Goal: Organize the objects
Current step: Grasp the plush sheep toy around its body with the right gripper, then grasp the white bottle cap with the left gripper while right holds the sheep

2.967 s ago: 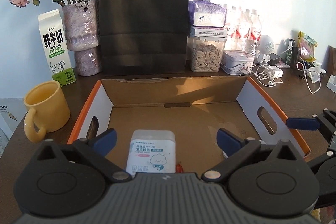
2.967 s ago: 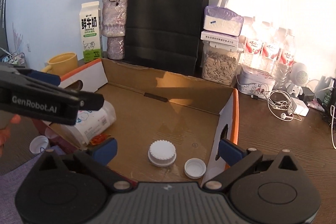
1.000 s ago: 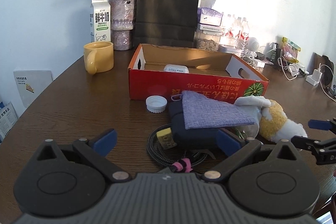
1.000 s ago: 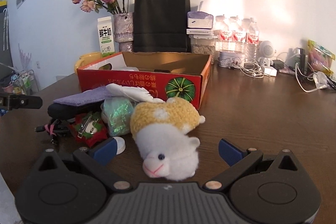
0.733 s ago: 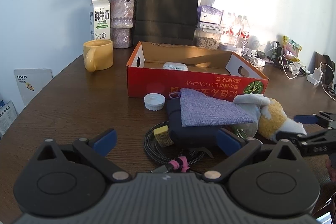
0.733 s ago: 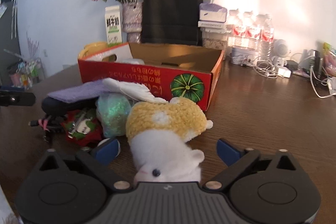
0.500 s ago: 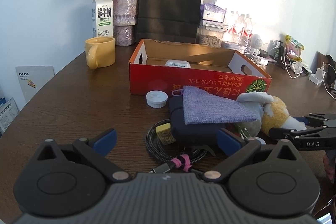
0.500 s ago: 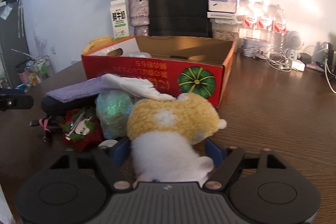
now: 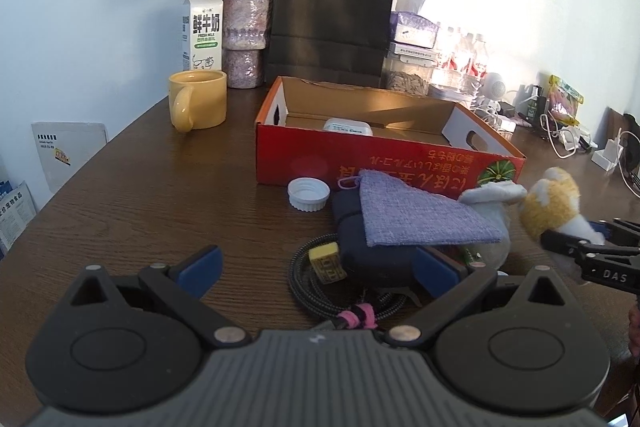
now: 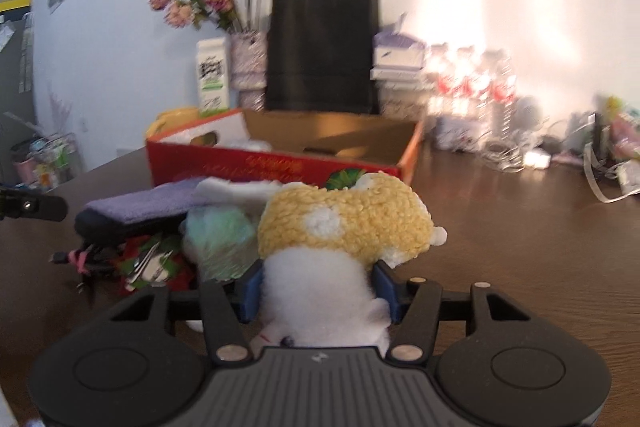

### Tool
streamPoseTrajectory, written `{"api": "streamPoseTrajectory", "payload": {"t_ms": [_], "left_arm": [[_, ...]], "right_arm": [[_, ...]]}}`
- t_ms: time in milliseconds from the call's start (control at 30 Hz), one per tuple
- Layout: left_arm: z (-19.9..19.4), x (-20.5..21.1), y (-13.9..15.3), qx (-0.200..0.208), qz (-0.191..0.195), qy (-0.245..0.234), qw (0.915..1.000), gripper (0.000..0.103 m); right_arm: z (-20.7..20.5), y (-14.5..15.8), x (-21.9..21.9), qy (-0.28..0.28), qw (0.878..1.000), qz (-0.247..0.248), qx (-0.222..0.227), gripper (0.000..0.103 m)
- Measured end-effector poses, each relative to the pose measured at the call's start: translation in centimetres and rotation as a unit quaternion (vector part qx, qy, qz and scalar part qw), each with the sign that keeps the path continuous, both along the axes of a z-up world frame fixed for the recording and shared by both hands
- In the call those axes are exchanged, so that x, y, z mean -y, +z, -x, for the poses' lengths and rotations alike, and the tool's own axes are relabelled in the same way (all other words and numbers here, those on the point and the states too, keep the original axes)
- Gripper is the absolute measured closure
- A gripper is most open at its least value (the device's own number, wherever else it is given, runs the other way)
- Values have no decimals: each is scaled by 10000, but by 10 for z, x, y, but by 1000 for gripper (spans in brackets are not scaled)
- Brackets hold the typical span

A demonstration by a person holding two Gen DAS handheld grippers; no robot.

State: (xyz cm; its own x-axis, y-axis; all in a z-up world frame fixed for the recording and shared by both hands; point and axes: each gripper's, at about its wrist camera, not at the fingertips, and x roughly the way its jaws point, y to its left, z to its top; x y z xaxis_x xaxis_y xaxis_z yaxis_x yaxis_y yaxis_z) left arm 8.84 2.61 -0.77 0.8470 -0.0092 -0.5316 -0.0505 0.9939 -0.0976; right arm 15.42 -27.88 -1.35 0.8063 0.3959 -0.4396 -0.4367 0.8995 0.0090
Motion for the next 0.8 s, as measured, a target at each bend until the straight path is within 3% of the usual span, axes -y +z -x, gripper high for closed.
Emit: {"api": "streamPoseTrajectory", "payload": {"t_ms": [300,533,800], "left_arm": [[-27,-21,-1,-28,-148,196,9997,0],[-76,-38,-10,-324,-392,278,9983,0],[-118,-37,-25,-537,-634,20,9965,0]], "right_arm": [[2,2,-1,-322,9994,2,135,48],[-2,2,-11,-521,9984,35,236,48],[-5,2,-8,-697,9973,2,217,48]]}}
